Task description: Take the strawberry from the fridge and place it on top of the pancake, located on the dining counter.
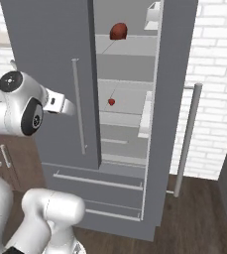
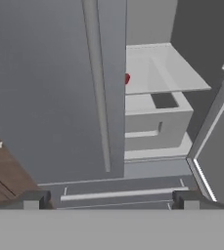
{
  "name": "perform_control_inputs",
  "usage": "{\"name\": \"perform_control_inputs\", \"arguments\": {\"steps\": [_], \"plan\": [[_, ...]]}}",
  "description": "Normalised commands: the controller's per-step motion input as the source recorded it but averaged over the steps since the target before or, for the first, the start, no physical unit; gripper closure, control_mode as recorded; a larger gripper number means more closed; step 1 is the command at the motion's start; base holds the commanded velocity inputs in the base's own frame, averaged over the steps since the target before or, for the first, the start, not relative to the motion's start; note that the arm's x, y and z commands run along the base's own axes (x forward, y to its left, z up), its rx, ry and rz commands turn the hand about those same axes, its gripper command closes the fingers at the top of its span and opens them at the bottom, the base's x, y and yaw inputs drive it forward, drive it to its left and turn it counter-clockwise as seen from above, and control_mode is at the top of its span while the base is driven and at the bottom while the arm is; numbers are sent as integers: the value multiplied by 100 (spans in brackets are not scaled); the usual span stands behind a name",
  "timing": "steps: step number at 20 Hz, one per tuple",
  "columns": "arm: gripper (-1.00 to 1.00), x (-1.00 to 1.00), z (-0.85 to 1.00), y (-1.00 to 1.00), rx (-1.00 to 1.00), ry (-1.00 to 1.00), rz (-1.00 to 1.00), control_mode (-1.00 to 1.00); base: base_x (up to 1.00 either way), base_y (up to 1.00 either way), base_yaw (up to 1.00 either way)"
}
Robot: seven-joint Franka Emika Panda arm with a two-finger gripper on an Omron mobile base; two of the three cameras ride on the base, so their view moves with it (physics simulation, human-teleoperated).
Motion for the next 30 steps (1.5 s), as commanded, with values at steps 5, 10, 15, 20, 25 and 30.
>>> {"name": "perform_control_inputs", "arguments": {"steps": [5,10,15,20,25,30], "plan": [[-100,56,-27,0,0,0,0,-100,0,0,0],[-100,58,-28,0,0,0,0,-100,0,0,0],[-100,71,-22,1,0,4,0,-100,0,0,0],[-100,59,-11,4,0,2,0,-100,0,0,0],[-100,59,-13,10,0,5,0,-100,0,0,0],[-100,53,-18,4,0,0,0,-100,0,0,0]]}}
